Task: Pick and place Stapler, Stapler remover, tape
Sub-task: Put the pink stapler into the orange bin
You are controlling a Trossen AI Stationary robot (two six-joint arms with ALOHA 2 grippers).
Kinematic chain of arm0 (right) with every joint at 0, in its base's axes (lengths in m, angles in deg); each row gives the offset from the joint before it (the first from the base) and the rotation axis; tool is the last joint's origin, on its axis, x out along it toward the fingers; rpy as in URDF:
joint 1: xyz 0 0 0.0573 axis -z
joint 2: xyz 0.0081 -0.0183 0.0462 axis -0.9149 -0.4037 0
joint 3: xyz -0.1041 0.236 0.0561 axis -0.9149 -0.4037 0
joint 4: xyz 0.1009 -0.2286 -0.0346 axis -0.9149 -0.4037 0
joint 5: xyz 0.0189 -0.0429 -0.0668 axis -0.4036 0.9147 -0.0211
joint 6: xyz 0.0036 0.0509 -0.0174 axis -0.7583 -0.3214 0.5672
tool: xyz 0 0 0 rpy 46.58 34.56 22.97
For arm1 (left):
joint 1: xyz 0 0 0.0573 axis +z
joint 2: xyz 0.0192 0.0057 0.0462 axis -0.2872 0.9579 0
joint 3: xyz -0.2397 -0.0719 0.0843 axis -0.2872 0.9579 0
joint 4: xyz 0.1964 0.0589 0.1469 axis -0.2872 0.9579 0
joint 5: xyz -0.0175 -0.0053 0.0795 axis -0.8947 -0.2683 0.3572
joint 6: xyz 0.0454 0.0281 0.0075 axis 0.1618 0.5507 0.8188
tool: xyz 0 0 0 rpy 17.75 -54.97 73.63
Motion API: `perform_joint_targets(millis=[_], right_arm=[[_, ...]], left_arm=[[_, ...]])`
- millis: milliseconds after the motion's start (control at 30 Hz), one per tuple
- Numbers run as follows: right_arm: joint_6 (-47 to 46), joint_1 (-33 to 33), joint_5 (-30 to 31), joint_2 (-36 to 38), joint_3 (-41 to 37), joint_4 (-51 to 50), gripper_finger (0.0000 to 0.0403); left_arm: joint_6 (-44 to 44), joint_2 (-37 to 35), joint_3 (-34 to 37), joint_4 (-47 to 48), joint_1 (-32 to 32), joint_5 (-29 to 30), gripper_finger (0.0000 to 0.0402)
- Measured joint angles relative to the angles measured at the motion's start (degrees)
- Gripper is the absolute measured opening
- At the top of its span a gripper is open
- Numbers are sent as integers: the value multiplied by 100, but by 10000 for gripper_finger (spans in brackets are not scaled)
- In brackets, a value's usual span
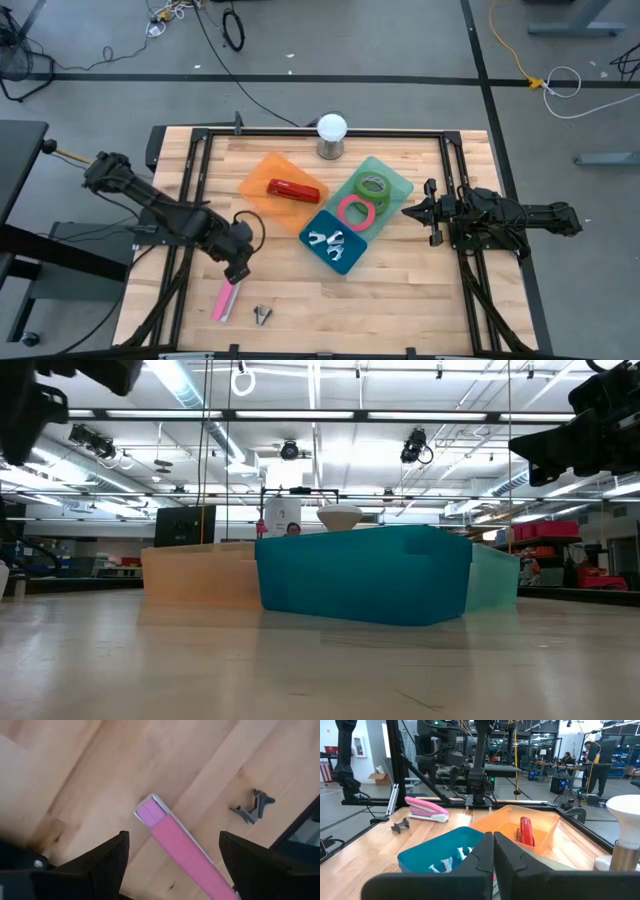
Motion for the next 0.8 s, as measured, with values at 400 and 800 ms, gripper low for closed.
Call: perform_joint_targets(millis=[400, 800], right_arm=[[0, 1, 0, 0, 0, -1, 11], [1, 1, 0, 0, 0, -2, 11]], left_arm=[[-1150, 2, 424, -806, -496, 201, 309], [-2565, 7, 1510, -1931, -491, -641, 309]])
